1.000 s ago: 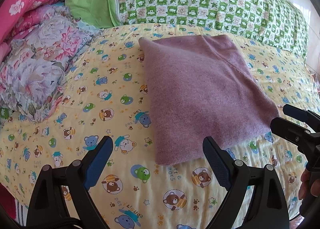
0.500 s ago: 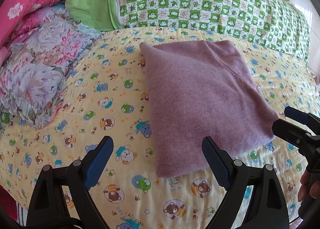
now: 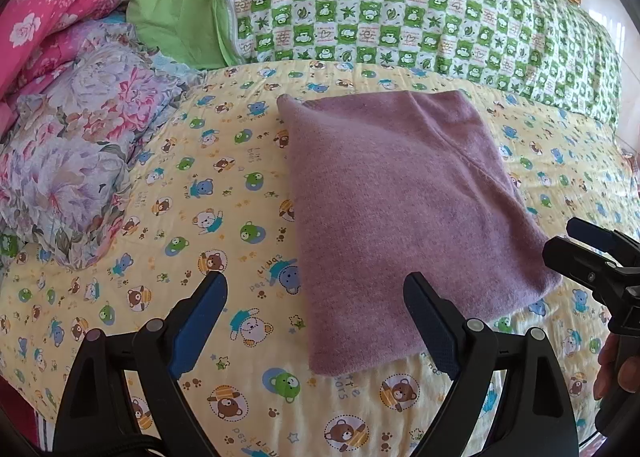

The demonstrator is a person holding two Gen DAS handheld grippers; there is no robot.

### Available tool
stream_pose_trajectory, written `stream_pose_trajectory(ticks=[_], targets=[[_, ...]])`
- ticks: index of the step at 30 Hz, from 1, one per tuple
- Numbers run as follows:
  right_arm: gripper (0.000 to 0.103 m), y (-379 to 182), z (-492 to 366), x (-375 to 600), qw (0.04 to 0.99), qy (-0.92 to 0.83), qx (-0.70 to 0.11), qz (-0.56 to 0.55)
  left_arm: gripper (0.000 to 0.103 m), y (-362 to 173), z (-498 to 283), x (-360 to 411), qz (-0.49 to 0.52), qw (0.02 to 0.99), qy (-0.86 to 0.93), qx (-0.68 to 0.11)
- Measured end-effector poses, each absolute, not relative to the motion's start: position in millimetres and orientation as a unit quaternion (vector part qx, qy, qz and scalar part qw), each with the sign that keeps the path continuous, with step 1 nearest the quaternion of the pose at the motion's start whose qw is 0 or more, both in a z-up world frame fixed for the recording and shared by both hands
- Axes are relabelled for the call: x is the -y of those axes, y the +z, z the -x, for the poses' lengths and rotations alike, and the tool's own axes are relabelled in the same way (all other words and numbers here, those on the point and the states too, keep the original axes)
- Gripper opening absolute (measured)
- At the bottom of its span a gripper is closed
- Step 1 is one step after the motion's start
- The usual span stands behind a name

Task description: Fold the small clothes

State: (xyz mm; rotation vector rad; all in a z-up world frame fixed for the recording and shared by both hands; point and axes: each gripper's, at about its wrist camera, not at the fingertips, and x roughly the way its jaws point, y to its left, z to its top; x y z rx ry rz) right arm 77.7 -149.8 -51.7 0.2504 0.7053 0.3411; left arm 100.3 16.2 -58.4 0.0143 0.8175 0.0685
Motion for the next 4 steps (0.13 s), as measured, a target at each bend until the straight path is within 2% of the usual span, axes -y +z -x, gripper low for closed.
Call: stream_pose_trajectory(ticks=[4], targets=[[0.100,-50.8,-78.7,149.7,0.916,0.166,-0.343,-0.121,0.091,-57.2,-101.5,-18.5,-0.002,0.915,0.036,-0.402]])
